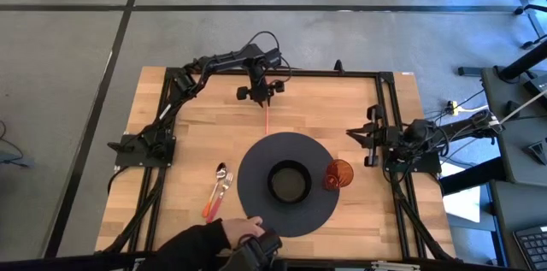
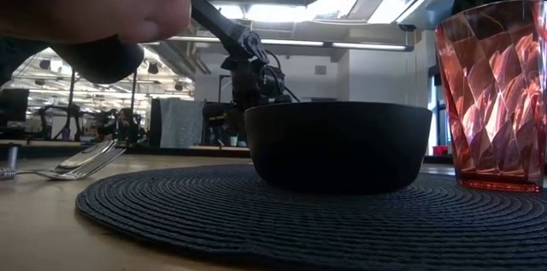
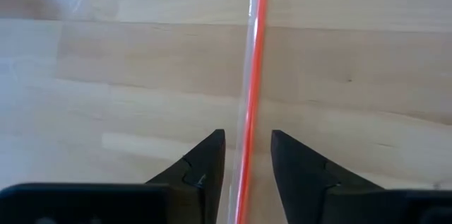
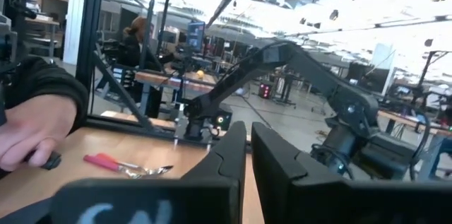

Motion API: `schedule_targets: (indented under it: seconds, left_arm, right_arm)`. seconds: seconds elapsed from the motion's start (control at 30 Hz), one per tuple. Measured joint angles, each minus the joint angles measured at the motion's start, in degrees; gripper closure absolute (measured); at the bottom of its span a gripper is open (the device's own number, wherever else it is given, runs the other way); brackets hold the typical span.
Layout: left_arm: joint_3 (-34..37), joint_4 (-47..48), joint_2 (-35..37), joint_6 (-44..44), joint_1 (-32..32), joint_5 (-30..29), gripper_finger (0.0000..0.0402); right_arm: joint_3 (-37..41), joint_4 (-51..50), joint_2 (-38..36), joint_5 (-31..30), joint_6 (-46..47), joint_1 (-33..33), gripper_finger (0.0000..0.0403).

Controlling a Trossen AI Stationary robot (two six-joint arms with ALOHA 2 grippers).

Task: Pick & Place Utensil
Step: Put the red straw into the orange cup on the mat

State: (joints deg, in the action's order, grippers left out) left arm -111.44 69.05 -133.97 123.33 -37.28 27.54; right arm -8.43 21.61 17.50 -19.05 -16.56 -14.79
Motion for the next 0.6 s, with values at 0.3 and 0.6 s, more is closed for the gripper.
schedule_targets:
  seconds: [0.3,0.6]
  left_arm:
    - [0.0,-3.5,0.0,0.4,-2.5,2.1,0.0284]
    - [-0.1,-9.2,-0.6,2.7,-6.2,-0.7,0.0298]
  right_arm:
    - [0.0,2.4,0.0,0.0,-2.4,0.0,0.0377]
    - [0.0,3.4,0.0,-0.5,-3.4,0.0,0.0377]
